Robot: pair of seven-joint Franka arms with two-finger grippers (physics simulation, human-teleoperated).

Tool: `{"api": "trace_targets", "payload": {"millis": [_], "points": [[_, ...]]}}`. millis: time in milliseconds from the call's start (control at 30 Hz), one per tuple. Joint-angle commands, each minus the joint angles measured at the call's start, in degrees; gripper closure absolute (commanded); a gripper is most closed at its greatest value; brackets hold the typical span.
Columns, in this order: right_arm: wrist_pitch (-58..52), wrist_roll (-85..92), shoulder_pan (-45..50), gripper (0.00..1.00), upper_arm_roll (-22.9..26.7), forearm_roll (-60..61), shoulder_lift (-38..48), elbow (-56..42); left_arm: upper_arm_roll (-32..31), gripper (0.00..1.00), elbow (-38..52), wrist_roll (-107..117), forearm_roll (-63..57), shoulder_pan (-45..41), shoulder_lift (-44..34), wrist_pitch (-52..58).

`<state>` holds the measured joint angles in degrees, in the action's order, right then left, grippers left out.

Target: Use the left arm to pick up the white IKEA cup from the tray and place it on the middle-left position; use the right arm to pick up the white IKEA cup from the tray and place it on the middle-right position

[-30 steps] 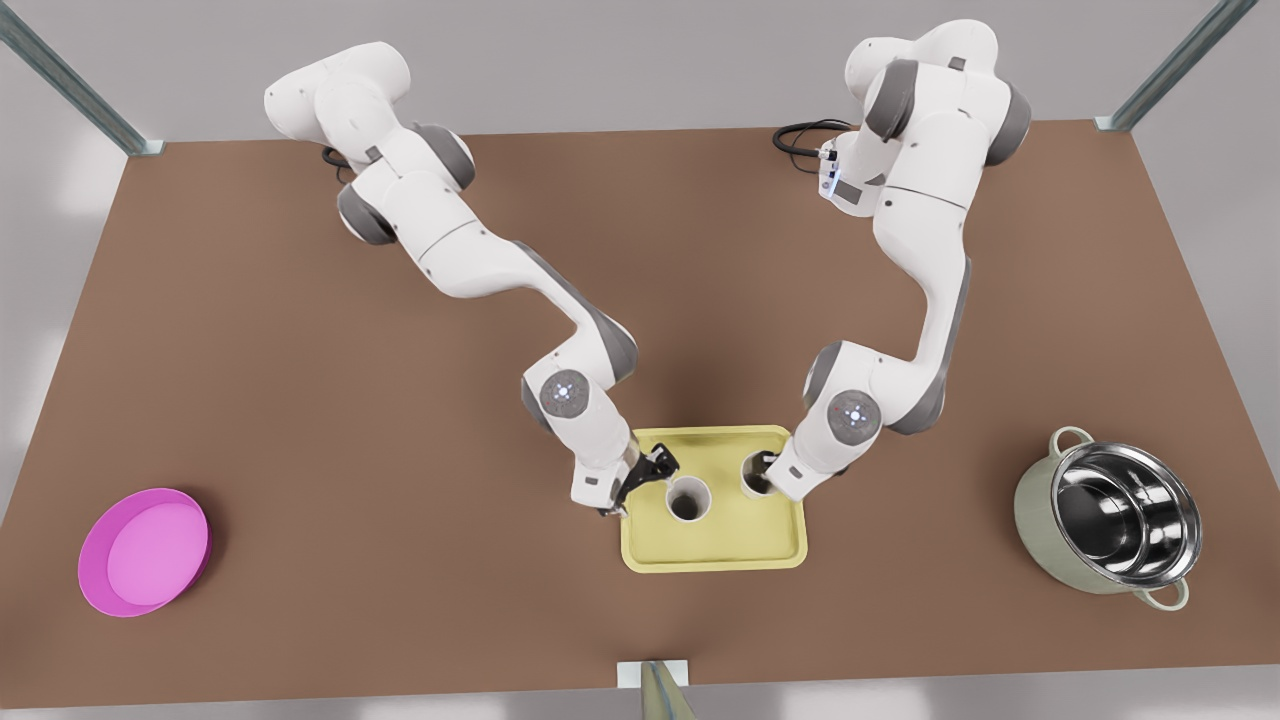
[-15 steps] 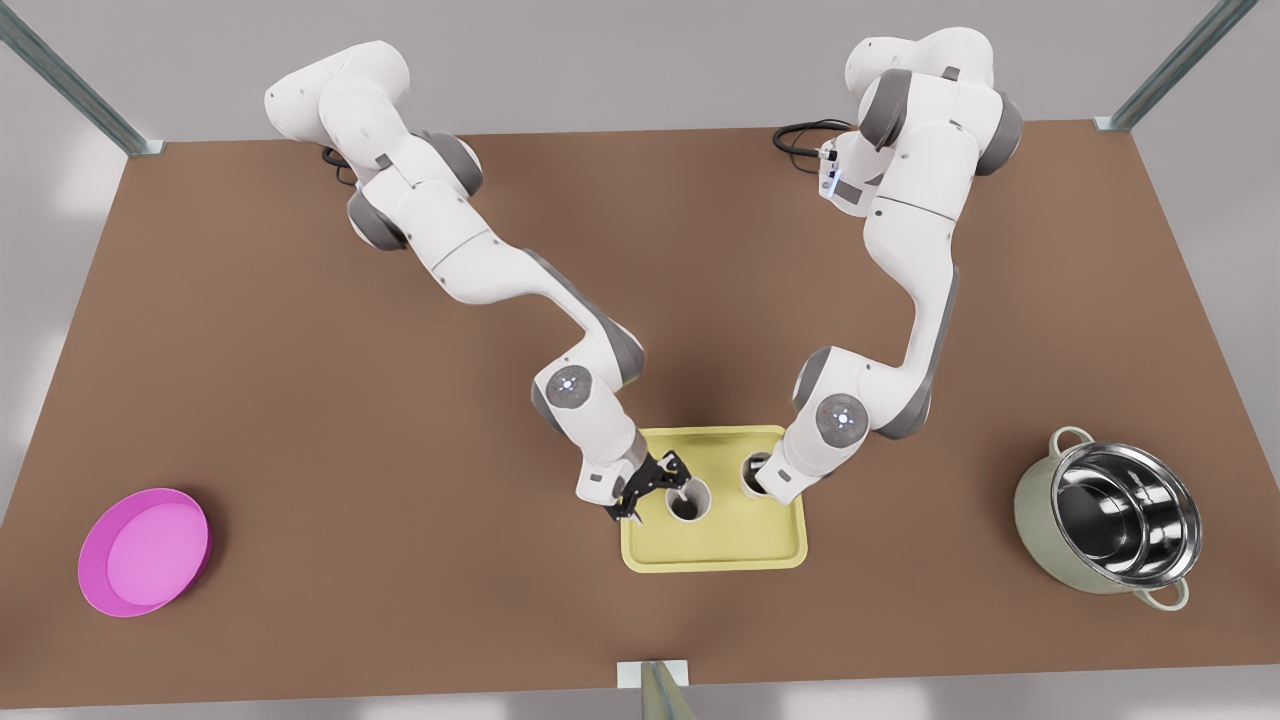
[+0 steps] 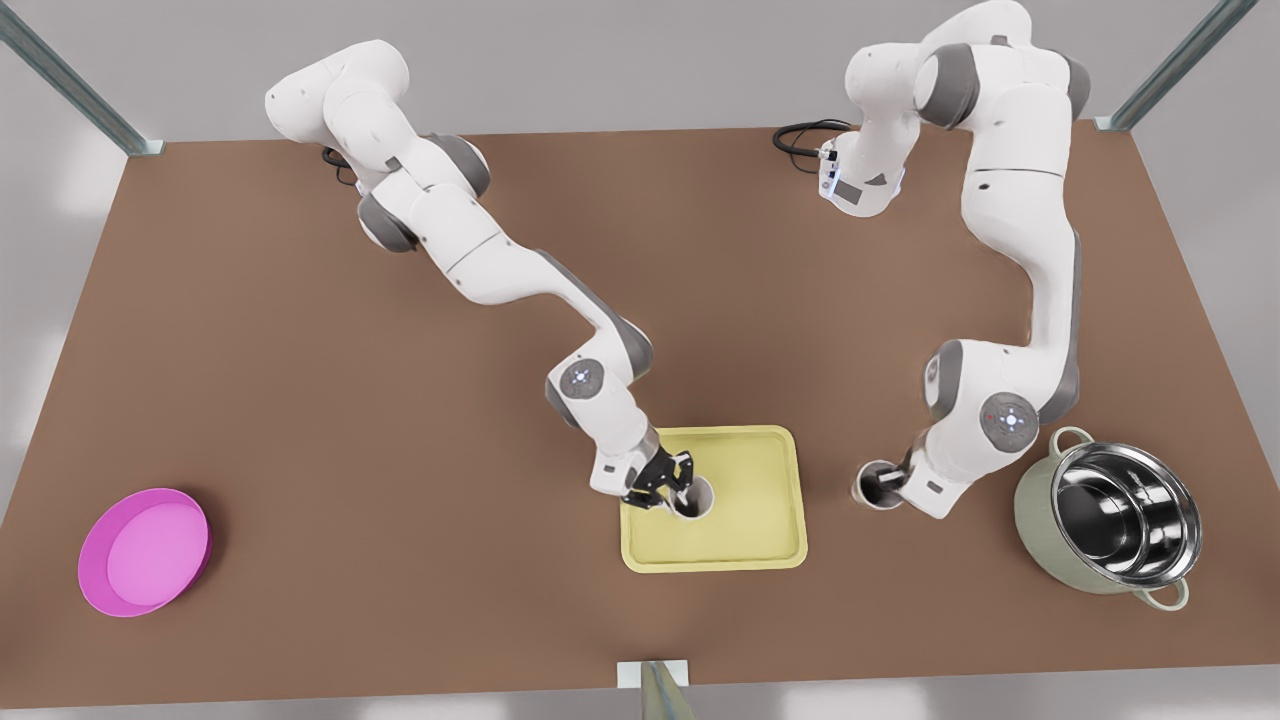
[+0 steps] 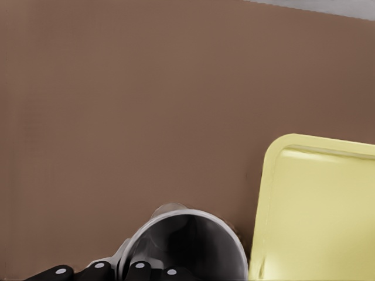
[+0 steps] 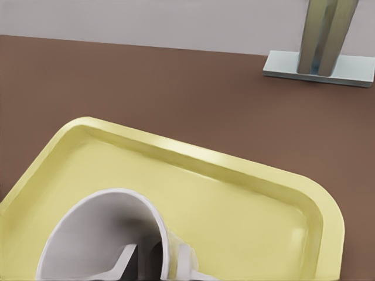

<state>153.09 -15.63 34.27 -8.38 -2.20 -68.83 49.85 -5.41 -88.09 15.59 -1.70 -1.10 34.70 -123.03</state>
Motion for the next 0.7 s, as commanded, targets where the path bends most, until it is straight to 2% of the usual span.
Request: {"api": "trace_targets", "payload": {"millis": [0, 33, 133, 200, 300, 333, 367, 500, 533, 600, 633, 667], "points": [[0.4, -1.3, 0.1, 0.67, 0.1, 0.0, 0.1, -0.1, 0.0, 0.89, -3.0, -35.5, 2.8, 2.8, -0.8, -3.4], [0.4, -1.2, 0.1, 0.73, 0.2, 0.0, 0.1, 0.0, 0.0, 0.89, -4.8, -39.3, 2.8, 4.1, -1.4, -6.3], [0.3, -1.2, 0.1, 0.82, 0.1, -0.1, 0.3, 0.0, 0.0, 0.89, -12.1, -40.3, 2.8, 5.1, -1.6, -19.4], [-1.6, -1.2, -0.2, 0.83, 0.3, -0.3, 1.2, 0.0, 0.0, 0.89, -12.4, -40.2, 2.8, 5.1, -1.3, -21.6], [-13.9, -0.6, -1.8, 0.88, 0.5, -0.5, 6.3, 0.1, 0.0, 0.89, -12.4, -40.3, 2.8, 5.1, -1.6, -21.9], [-18.6, 2.3, -3.8, 0.88, 0.2, -0.6, 8.7, 0.2, 0.0, 0.75, -12.4, -40.3, 2.8, 5.1, -1.6, -21.9], [-21.7, 5.0, -5.1, 0.89, -0.1, -0.5, 10.2, 0.2, 0.0, 0.00, -12.4, -40.4, 2.6, 5.1, -1.6, -22.3], [-30.9, 16.4, -10.9, 0.90, -0.4, -0.4, 12.9, 0.3, 0.1, 0.00, -13.3, -40.5, 2.5, 5.1, -3.0, -21.3], [-33.3, 19.1, -12.0, 0.90, -0.5, -0.3, 14.0, 0.4, 0.3, 0.00, -15.7, -39.7, 2.4, 5.1, -8.8, -14.1], [-35.0, 23.0, -13.4, 0.92, -0.5, -0.3, 14.9, 0.5, 0.6, 0.00, -13.5, -33.6, 2.3, 5.1, -16.8, 4.8], [-35.8, 26.3, -14.8, 0.92, -0.7, 0.1, 15.0, 0.6, 0.6, 0.00, -5.5, -23.6, 2.9, 5.0, -16.7, 16.0], [-37.4, 29.1, -16.2, 0.92, -1.3, 0.1, 15.7, 0.7, 0.2, 0.00, 0.3, -17.5, 3.1, 4.6, -16.6, 22.7]]}}
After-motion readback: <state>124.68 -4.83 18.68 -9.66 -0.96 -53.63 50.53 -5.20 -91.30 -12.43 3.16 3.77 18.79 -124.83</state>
